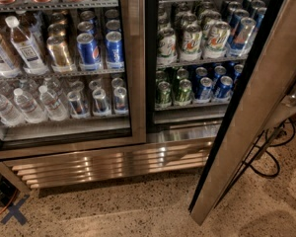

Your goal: Open right fridge door

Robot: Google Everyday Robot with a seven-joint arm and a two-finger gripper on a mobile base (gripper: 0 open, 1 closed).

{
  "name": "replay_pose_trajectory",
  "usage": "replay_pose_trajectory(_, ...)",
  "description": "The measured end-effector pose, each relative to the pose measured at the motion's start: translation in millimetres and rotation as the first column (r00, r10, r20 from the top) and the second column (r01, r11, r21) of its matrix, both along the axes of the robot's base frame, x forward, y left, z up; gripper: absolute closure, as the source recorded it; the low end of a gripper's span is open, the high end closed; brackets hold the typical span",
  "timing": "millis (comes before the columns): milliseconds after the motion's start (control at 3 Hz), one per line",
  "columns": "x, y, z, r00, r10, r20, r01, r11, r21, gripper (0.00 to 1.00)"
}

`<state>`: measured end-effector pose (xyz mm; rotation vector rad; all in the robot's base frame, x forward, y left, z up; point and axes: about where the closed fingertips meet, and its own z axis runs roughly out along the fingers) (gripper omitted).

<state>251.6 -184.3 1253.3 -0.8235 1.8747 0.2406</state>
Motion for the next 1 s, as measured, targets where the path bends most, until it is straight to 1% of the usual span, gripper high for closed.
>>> replay_pose_trajectory(333, -71, -86, 28, 0.9812, -0.186, 0.052, 0.19, 0.977, -0.096, 0.0)
replay_pose_trajectory(667, -123, -146, 47, 0.9441, -0.313, 0.102, 0.325, 0.936, -0.132, 0.0)
replay_pose_trajectory(1000, -145, -168, 59, 0.9113, -0.387, 0.14, 0.404, 0.907, -0.119, 0.0)
